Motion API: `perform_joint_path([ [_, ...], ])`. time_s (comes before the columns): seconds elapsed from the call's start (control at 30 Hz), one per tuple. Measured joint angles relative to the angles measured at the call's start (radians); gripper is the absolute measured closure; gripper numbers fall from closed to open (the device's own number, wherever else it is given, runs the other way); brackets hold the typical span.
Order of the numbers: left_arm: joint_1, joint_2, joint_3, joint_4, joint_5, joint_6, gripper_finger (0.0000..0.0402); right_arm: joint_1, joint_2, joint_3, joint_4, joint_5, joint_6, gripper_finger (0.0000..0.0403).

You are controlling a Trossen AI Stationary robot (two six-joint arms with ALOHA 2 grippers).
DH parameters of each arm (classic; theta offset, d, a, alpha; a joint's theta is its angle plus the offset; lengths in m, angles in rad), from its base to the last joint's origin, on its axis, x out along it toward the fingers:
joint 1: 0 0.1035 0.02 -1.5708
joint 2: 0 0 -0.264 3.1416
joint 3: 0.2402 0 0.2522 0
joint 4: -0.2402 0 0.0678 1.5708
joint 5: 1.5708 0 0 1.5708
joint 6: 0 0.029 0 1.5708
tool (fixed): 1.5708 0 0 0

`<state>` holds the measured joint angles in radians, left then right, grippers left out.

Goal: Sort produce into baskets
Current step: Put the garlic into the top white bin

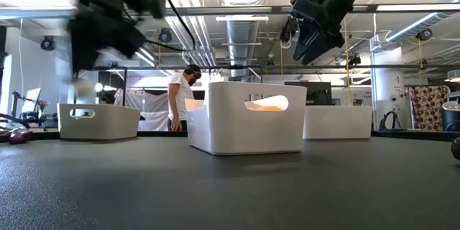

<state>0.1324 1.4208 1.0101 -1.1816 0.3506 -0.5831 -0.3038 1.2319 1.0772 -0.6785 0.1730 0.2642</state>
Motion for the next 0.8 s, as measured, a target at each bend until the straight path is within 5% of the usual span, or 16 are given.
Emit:
perform_joint_path([
  [0.2,0.5,0.096,0.166,0.094,-0.114,0.362,0.0401,-0.013,0.013,-0.004,0.058,0.014,0.006,0.0174],
  [0.37,0.725,0.268,0.385,0.202,-0.123,0.445,0.0402,-0.054,0.035,-0.004,0.362,0.002,-0.06,0.0174],
  [0.53,0.752,0.446,0.568,0.223,-0.11,0.516,0.0401,-0.1,0.087,-0.001,0.6,-0.043,-0.176,0.0174],
  [0.8,0.65,0.642,0.679,0.215,-0.096,0.615,0.0401,-0.17,0.247,0.059,0.58,-0.042,-0.159,0.0174],
])
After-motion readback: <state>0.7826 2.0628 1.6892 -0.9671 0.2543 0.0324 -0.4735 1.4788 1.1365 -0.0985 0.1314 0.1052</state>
